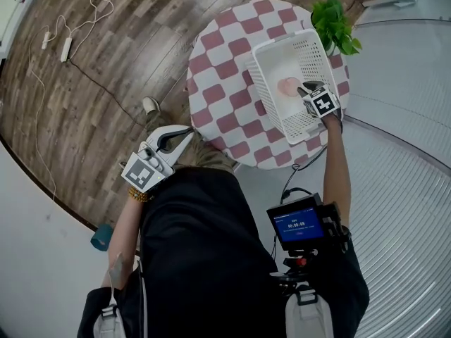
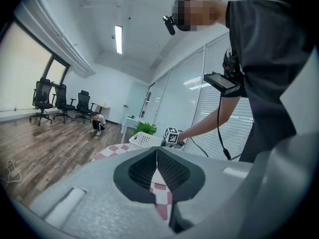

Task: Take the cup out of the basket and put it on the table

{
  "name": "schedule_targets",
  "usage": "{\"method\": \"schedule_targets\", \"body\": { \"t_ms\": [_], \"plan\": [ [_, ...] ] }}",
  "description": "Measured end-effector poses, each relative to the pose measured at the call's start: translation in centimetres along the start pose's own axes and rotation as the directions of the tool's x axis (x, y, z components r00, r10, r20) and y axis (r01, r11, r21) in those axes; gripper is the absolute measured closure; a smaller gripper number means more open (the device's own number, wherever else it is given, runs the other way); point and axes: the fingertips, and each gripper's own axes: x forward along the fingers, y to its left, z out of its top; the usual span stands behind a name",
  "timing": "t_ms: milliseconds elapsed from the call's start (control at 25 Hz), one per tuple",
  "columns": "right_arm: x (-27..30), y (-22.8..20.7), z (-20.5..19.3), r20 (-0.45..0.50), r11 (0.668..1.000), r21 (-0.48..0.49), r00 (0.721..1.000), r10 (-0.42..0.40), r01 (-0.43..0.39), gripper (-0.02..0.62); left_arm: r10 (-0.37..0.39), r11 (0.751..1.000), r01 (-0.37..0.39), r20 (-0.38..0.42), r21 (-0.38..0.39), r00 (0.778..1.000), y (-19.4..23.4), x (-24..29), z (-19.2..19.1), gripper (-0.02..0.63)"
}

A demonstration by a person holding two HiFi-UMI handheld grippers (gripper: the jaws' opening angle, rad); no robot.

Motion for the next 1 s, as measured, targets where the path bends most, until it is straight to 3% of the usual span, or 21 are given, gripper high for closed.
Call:
{"method": "schedule_targets", "body": {
  "t_ms": [520, 1000],
  "plan": [
    [2.7, -1.5, -0.5, -0.098, 0.991, 0.126, 0.994, 0.05, -0.038, 0.485, 0.012, 1.0, -0.012, 0.003, -0.02, 1.0, 0.0, -0.5, -0.1, 0.601],
    [3.4, -1.7, 0.1, -0.136, 0.995, 0.093, 0.989, 0.058, -0.046, 0.485, 0.032, 0.998, -0.032, 0.01, -0.049, 0.999, 0.4, -1.0, -0.4, 0.601]
  ]
}}
